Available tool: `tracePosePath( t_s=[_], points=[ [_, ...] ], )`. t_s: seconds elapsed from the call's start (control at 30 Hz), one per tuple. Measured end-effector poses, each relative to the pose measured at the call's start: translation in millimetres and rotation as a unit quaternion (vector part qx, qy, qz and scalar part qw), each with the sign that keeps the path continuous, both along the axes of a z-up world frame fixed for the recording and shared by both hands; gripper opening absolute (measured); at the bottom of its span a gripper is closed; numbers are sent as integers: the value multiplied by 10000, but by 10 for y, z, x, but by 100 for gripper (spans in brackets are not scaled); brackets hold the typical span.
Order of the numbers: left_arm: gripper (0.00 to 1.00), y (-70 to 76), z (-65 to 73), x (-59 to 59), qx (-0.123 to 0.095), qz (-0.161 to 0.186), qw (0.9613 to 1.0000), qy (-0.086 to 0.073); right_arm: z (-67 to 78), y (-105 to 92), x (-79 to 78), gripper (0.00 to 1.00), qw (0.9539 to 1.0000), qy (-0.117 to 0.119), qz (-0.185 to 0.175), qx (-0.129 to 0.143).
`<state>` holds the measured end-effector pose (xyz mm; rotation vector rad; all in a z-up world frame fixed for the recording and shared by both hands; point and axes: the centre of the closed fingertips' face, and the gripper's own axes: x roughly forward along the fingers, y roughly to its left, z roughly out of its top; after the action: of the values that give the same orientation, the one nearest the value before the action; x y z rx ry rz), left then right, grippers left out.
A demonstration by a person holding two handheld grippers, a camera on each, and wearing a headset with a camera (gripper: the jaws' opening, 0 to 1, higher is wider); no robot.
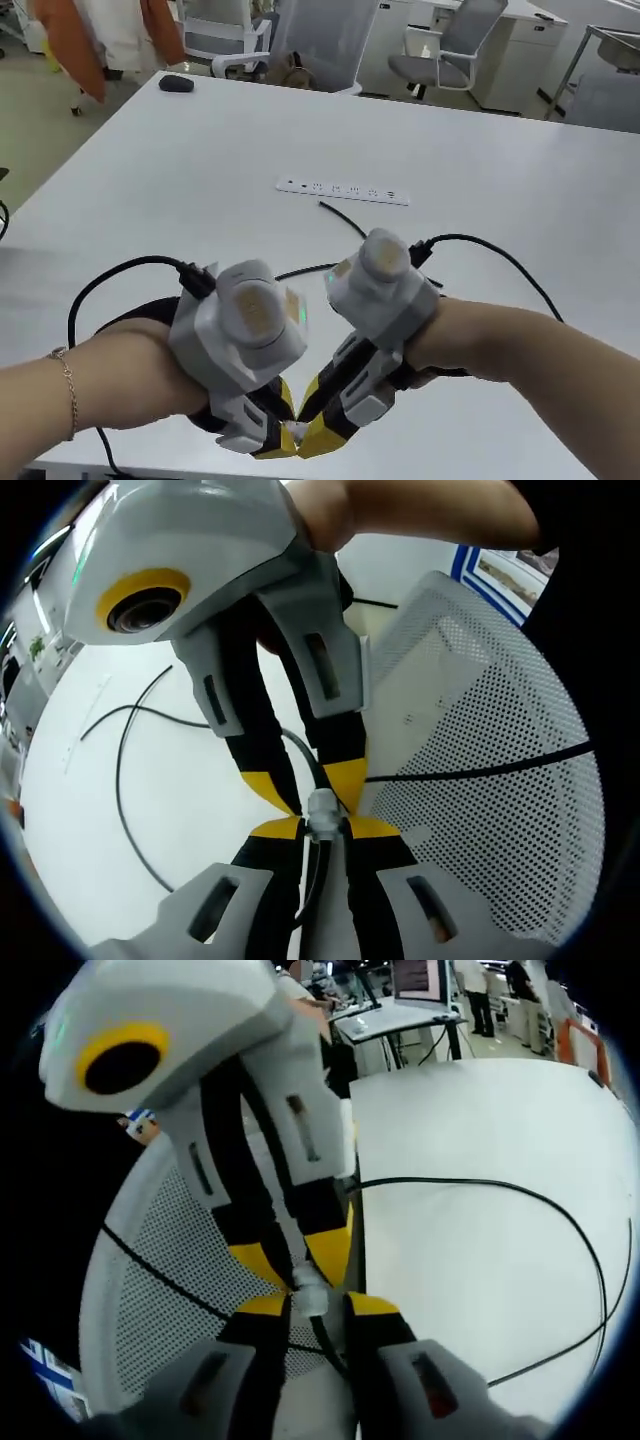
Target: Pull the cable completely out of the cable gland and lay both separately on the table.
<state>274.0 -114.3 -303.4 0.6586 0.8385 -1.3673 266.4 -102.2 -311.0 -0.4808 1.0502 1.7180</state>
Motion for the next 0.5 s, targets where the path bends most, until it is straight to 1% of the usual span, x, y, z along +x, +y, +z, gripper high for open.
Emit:
tracePosePath(
  t_s=[0.07,0.1,0.13,0.17,0.2,0.23,0.27,0.3,0.33,0.37,0.4,0.43,0.47,0.5],
  points=[
    [17,-2,6,5,-39,23,10000,20,-14,-4,-12,19,10000,34,26,-1],
    [17,-3,11,7,-81,30,9999,61,-19,-8,-22,15,10000,33,41,1],
    [17,0,7,17,-99,49,9999,76,-12,-1,-50,12,9998,64,148,73],
    [17,6,-12,8,-124,39,9998,159,-20,-3,-45,12,10000,39,70,44],
    [17,11,-24,19,-140,69,9997,179,-26,-1,-37,12,10000,26,19,40],
    [17,6,-29,6,-193,95,9994,273,-28,-9,-43,12,10000,38,0,32],
    [17,1,-33,5,-227,107,9992,306,-32,-8,-51,11,10000,12,18,26],
    [17,4,-40,10,-235,125,9991,317,-36,-12,-48,11,10000,-73,31,19],
    [17,3,-44,12,-273,150,9988,371,-41,-12,-45,11,9998,-196,57,10],
    [17,-1,-45,4,-305,172,9984,444,-38,-18,-60,11,9995,-294,111,-8],
    [17,-9,-46,-5,-361,211,9976,550,-40,-17,-59,11,9991,-401,141,-21],
    [17,-8,-47,-4,-385,243,9972,600,-41,-20,-56,11,9987,-484,150,-36],
    [17,-12,-51,-15,-431,286,9959,741,-42,-18,-72,10,9984,-540,159,-59],
    [17,-14,-52,-13,-466,310,9952,809,-47,-21,-71,10,9981,-590,146,-74]
  ],
)
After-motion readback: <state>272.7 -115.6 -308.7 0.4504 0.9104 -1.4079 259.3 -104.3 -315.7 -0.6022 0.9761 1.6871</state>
